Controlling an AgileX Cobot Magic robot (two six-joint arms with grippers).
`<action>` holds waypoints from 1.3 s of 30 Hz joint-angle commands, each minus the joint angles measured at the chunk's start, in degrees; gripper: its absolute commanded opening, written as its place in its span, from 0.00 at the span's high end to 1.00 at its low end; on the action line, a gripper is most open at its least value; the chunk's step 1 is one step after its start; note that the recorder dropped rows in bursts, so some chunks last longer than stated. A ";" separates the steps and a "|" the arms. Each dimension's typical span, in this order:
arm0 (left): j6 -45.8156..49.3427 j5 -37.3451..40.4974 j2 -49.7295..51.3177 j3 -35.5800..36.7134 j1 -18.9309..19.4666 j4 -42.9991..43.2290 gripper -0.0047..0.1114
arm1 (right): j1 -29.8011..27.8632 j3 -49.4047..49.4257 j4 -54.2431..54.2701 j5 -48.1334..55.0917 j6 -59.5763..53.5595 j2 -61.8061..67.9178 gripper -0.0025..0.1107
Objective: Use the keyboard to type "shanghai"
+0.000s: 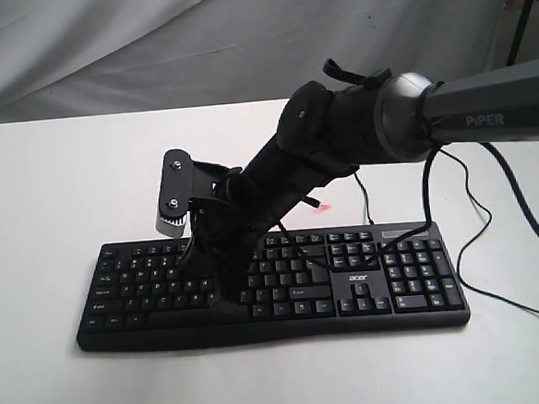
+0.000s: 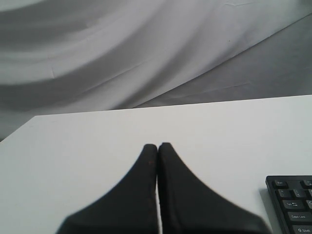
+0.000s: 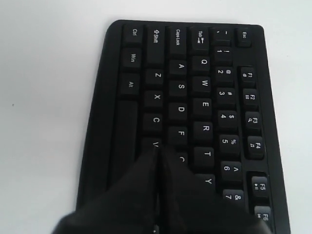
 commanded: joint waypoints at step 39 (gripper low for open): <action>-0.16 -0.36 0.18 0.29 -0.22 -0.03 0.95 | -0.49 0.05 1.40 -6.35 -2.08 5.06 0.98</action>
